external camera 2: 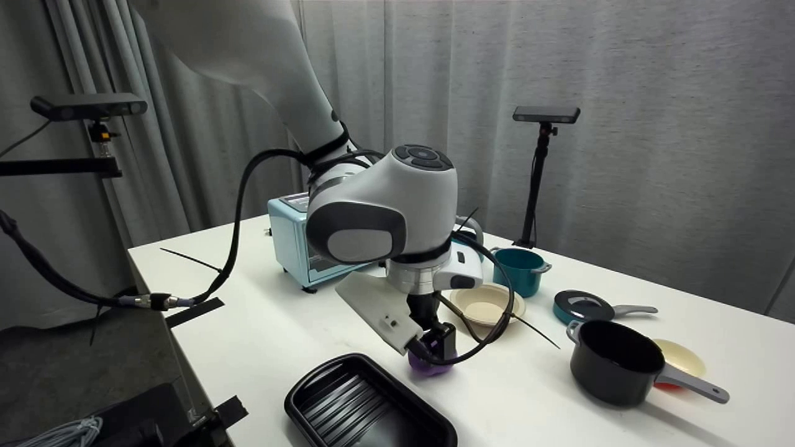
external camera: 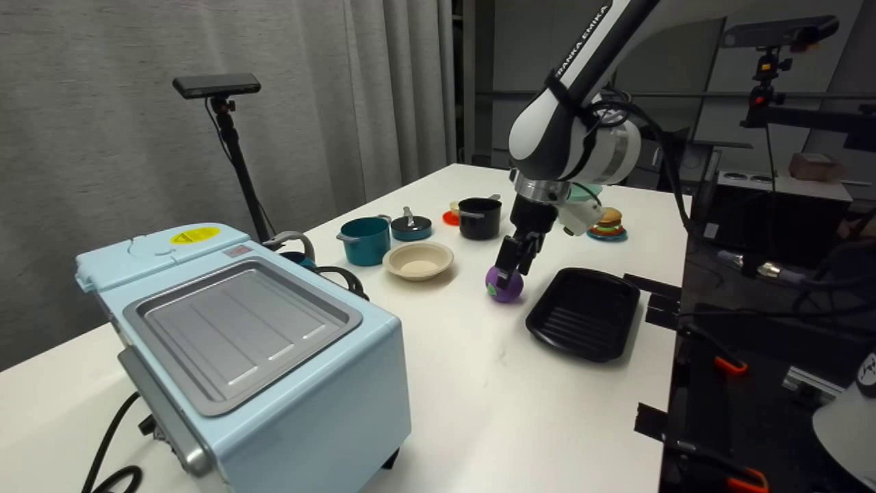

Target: Put the purple object in the cream white bowl

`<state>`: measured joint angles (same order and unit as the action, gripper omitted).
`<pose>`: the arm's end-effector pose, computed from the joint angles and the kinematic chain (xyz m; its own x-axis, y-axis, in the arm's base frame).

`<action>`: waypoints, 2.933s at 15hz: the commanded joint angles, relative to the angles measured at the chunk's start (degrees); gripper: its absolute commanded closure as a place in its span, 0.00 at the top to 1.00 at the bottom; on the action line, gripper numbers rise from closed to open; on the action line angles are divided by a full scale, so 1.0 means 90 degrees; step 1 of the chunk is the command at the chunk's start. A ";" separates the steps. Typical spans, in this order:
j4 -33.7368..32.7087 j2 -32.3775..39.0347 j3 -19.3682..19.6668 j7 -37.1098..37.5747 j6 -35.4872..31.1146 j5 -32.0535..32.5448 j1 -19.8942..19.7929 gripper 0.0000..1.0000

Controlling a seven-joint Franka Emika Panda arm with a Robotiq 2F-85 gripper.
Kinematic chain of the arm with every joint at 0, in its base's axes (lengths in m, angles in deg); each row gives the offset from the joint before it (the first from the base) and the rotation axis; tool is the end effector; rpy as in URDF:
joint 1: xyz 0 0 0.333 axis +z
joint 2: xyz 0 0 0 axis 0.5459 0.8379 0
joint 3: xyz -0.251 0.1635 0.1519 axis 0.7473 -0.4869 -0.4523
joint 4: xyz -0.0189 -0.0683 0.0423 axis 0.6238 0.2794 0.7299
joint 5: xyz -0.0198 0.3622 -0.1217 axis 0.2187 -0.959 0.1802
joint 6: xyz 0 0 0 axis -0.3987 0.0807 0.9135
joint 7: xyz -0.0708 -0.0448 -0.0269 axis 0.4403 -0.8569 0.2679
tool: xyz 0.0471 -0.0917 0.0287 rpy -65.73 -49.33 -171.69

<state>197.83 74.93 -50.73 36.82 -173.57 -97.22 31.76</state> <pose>0.4805 -0.0707 0.2494 0.9850 -0.0549 0.1637 -0.0255 -0.9839 -0.1768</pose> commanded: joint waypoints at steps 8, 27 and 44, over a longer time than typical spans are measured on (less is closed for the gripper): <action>-0.0283 0.0345 -0.0178 -0.0394 -0.0273 -0.0595 -0.0118 1.00; -0.1165 0.0731 0.0298 0.2666 -0.0063 0.2073 0.0596 0.00; -0.4512 0.2878 0.0344 0.4309 -0.0323 0.3160 0.0295 0.00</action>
<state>161.48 96.72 -49.87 71.47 -176.44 -71.64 34.68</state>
